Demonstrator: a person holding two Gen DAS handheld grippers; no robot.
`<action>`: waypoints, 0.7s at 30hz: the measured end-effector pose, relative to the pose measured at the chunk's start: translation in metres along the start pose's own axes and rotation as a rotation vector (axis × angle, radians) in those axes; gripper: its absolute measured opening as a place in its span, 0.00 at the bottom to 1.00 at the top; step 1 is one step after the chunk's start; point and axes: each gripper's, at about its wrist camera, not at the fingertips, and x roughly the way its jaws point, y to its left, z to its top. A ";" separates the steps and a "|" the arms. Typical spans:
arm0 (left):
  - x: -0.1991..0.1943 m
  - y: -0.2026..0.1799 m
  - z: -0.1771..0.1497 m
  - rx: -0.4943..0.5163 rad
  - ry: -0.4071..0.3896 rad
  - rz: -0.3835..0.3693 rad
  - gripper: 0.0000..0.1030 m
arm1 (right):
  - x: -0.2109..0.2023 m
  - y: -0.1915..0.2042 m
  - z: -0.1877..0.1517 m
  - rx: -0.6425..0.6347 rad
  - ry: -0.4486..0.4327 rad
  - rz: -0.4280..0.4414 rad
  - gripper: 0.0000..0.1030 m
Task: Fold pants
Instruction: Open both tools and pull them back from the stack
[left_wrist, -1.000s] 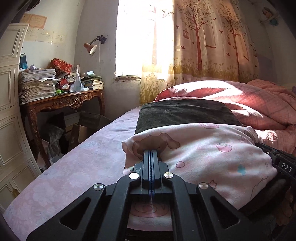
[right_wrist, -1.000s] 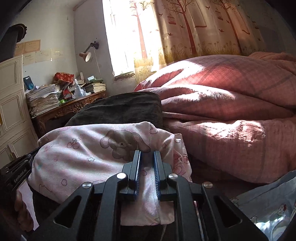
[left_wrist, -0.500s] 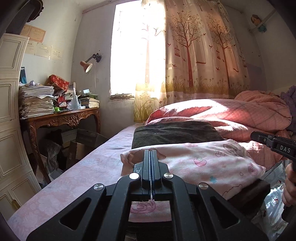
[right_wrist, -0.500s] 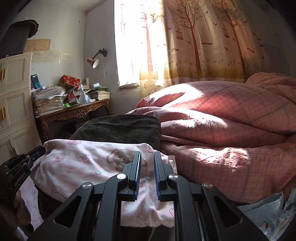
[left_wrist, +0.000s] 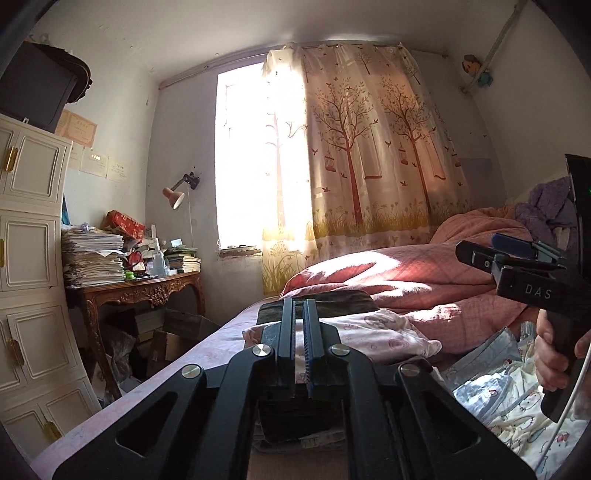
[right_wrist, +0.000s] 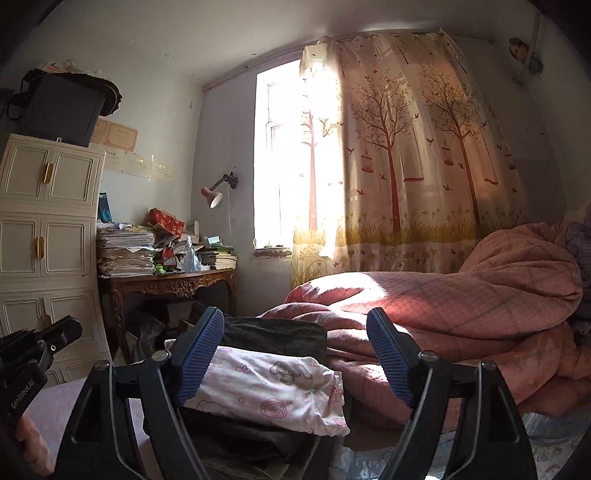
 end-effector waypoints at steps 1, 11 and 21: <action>-0.006 -0.002 -0.009 0.005 -0.001 0.001 0.14 | -0.012 0.003 -0.009 -0.027 -0.016 -0.002 0.83; -0.028 0.008 -0.060 -0.056 -0.074 0.063 1.00 | -0.060 0.008 -0.075 0.008 -0.014 0.008 0.99; -0.017 -0.017 -0.089 0.063 -0.023 0.043 1.00 | -0.035 -0.003 -0.118 -0.004 0.065 -0.093 0.99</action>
